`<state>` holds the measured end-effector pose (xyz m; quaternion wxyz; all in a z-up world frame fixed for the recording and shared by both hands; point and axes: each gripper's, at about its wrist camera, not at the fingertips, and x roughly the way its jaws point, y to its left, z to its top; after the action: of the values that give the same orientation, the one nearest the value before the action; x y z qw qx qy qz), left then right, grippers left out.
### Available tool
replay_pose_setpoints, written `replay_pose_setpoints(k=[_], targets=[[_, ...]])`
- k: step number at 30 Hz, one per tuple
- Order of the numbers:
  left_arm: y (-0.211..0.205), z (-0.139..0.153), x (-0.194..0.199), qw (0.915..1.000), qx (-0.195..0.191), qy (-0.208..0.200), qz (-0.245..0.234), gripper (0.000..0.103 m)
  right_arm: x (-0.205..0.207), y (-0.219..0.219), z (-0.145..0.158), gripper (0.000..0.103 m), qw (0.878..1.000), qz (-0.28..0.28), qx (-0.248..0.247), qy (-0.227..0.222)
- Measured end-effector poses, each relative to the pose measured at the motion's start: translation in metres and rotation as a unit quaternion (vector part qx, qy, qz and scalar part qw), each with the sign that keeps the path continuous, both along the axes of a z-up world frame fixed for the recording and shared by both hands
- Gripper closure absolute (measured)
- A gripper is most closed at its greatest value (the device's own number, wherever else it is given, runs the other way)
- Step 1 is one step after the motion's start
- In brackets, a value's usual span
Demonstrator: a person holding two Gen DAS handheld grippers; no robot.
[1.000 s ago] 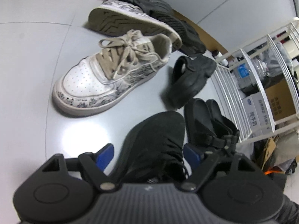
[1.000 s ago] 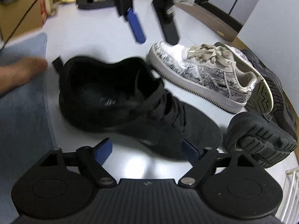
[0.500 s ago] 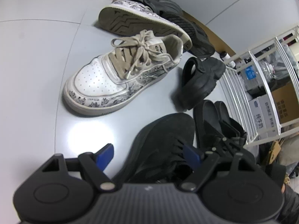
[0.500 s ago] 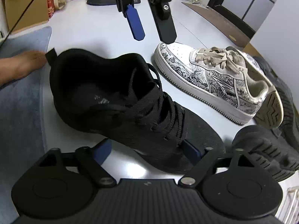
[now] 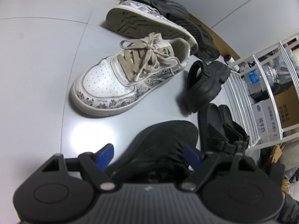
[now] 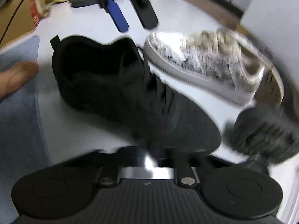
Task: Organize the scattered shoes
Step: 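Close the right gripper on the sneaker heel while the left gripper holds it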
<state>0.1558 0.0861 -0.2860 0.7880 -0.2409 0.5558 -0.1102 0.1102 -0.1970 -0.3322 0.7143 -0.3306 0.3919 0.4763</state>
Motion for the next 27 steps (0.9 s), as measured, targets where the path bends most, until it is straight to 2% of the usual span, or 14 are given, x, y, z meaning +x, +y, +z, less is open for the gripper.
replay_pose_setpoints(k=[3, 5, 6, 7, 8, 11, 16, 18, 22, 27], targets=[[0.004, 0.001, 0.0, 1.0, 0.001, -0.001, 0.006, 0.02, -0.008, 0.0, 0.002, 0.095, 0.999, 0.022, -0.015, -0.032], [0.006, 0.001, 0.0, 0.9999, 0.002, 0.0, 0.011, 0.02, -0.008, -0.002, 0.011, 0.069, 0.999, 0.026, 0.001, -0.043], [0.008, 0.0, 0.0, 0.9999, 0.002, 0.002, 0.014, 0.02, -0.008, -0.003, 0.014, 0.039, 0.998, 0.027, 0.01, -0.047], [0.008, 0.0, 0.0, 0.9999, 0.001, 0.003, 0.015, 0.02, -0.008, -0.005, 0.019, 0.021, 0.998, 0.03, 0.026, -0.055], [0.009, 0.0, 0.001, 0.9999, 0.001, 0.003, 0.015, 0.02, -0.008, -0.006, 0.023, 0.017, 0.997, 0.034, 0.038, -0.063], [0.009, 0.0, 0.001, 0.9999, 0.002, 0.002, 0.016, 0.02, -0.008, -0.005, 0.028, 0.018, 0.994, 0.048, 0.056, -0.08], [0.009, 0.0, 0.001, 0.9998, 0.003, 0.002, 0.017, 0.02, -0.009, 0.004, 0.018, 0.029, 0.991, 0.093, 0.048, -0.086], [0.009, -0.001, 0.001, 0.9998, 0.003, 0.003, 0.018, 0.02, -0.012, 0.007, 0.016, 0.03, 0.988, 0.117, 0.05, -0.086], [0.01, -0.002, 0.001, 0.9998, 0.001, 0.005, 0.019, 0.02, -0.016, 0.015, 0.013, 0.039, 0.989, 0.116, 0.051, -0.08], [0.013, -0.001, 0.001, 0.9997, 0.003, 0.004, 0.023, 0.02, -0.018, 0.019, 0.011, 0.046, 0.991, 0.096, 0.045, -0.078]])
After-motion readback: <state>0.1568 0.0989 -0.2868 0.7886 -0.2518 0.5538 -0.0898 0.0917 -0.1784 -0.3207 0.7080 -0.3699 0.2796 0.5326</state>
